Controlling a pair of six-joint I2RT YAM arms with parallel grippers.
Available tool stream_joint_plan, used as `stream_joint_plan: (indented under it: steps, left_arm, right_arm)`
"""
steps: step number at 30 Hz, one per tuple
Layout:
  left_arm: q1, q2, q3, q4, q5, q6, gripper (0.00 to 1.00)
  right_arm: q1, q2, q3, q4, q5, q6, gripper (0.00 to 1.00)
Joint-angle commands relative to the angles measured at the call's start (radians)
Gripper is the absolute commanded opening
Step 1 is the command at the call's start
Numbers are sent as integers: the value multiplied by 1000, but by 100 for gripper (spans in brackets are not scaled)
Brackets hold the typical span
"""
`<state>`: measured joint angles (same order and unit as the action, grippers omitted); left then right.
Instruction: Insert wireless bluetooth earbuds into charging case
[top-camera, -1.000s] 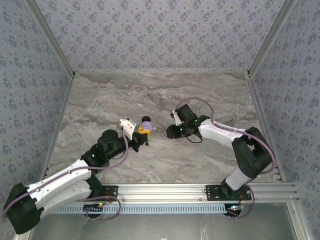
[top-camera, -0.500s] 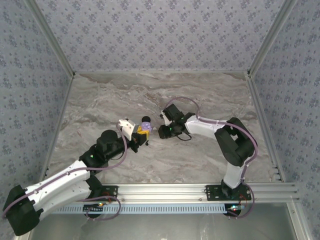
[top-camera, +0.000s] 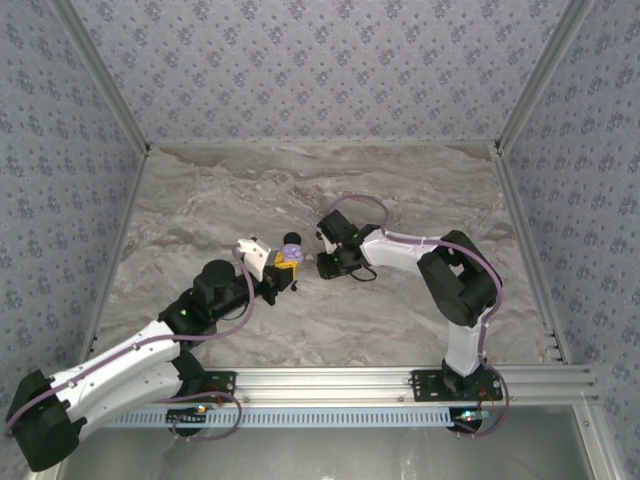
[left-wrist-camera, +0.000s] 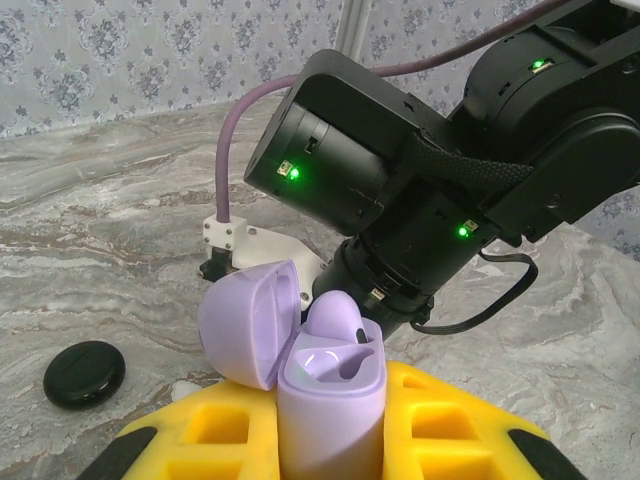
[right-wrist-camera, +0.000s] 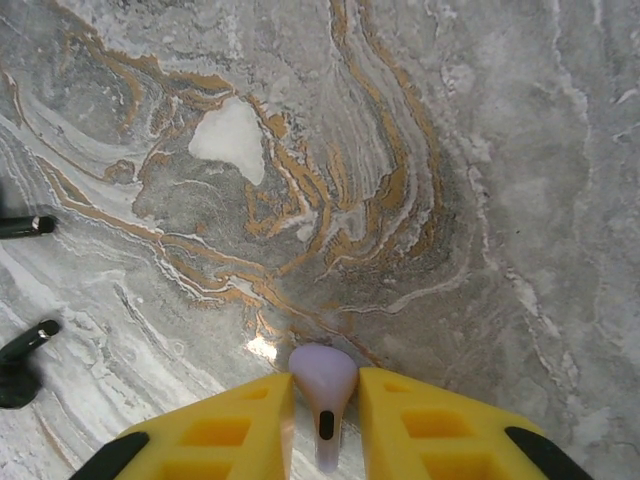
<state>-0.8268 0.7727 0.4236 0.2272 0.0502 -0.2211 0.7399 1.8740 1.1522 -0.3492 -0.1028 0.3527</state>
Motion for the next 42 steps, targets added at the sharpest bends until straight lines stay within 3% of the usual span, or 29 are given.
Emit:
stream_joint_plan:
  steps: [1,8,23,27,35,42]
  left_arm:
    - [-8,-15,24,5,-18,-5,17]
    - [-9,-8,25,13,-17,-7,18]
    - [-9,5,30,35,-3,-12,18]
    - [-8,10,30,39,-1,-15,18]
    - [-8,17,35,41,5,-17,18]
    - [-7,18,35,41,5,-18,18]
  right_arm:
    - [14,15,12,-48,57,-6,21]
    - [2,-38,-38,-66,158,15,13]
    - [-61,-175,-202,-83,216,28,14]
    - [-65,-184,-218,-83,209,25,17]
    - [-65,-182,-200,-86,202,30,37]
    - [-66,-168,-151,-115,204,53,41]
